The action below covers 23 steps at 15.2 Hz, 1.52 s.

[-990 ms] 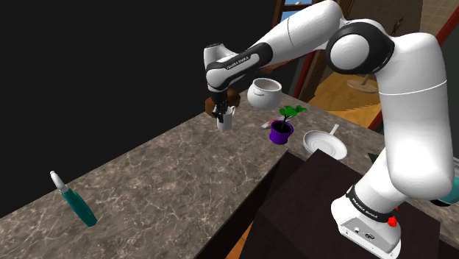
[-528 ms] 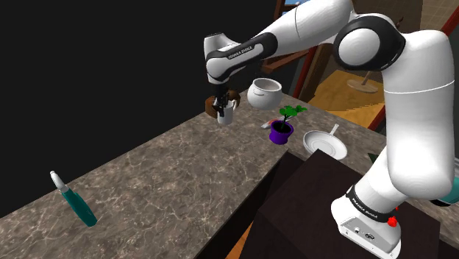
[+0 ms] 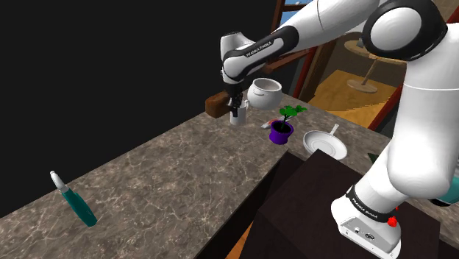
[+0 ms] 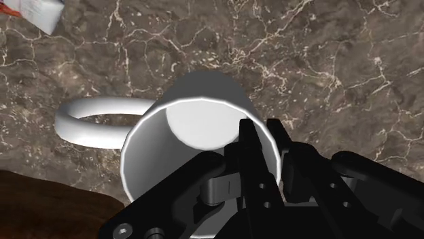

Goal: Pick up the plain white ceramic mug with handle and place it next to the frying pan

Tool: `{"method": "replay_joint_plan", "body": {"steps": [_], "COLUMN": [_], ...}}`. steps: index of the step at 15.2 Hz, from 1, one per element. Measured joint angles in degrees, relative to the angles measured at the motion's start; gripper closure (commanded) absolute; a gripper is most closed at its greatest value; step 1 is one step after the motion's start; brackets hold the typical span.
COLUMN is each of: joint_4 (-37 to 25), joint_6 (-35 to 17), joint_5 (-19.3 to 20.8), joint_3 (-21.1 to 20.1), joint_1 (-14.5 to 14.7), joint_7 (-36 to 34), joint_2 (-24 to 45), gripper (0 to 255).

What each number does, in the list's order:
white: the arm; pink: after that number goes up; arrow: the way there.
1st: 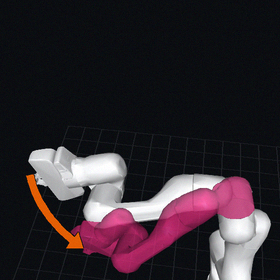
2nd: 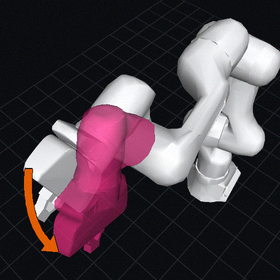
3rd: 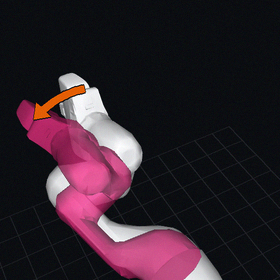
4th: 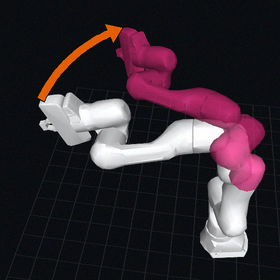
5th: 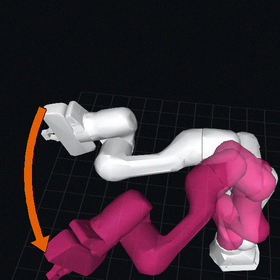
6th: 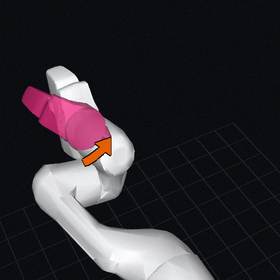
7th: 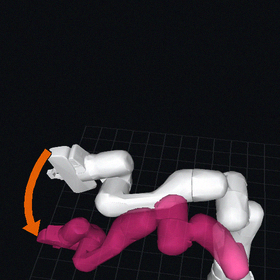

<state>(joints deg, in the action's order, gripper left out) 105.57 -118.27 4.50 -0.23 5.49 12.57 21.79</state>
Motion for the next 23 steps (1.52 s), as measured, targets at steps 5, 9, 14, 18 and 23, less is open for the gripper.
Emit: {"method": "replay_joint_plan", "body": {"steps": [5, 9, 14, 18, 23], "joint_4": [13.3, 22.7, 32.4, 39.3, 47.5], "joint_6": [-4.6, -7.5, -10.2, -11.7, -12.4], "joint_5": [0.5, 1.2, 2.9, 4.9, 8.7], "joint_3": [1.4, 2.7, 5.3, 7.6, 11.1], "joint_1": [-2.3, -3.9, -6.7, -8.9, -12.8], "joint_7": [3.1, 5.3, 9.3, 12.2, 16.4], "joint_2": [-8.9, -15.7, -23.1, -28.9, -36.9], "gripper": [255, 255, 255, 255, 255]}}
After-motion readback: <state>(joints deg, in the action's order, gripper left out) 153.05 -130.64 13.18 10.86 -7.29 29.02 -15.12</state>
